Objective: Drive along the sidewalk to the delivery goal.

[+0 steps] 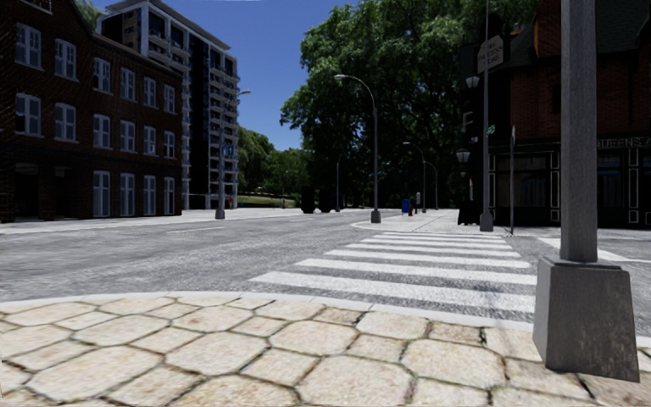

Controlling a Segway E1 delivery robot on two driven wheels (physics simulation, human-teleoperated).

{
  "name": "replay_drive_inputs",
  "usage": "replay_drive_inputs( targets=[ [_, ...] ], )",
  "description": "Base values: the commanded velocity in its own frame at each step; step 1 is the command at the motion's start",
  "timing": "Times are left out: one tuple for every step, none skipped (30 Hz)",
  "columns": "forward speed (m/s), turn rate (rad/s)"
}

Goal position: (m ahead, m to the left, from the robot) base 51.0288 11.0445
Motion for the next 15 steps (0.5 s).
replay_drive_inputs(
  targets=[
    [1.05,0.38],
    [1.06,0.38],
    [1.06,0.38],
    [1.06,0.38],
    [1.06,0.38],
    [1.06,0.38],
    [1.06,0.38],
    [1.06,0.38],
    [1.07,0.00],
    [1.07,0.00],
    [1.07,0.00],
    [1.07,0.00],
    [1.07,0.00],
    [1.07,0.00],
    [1.07,0.00]
  ],
)
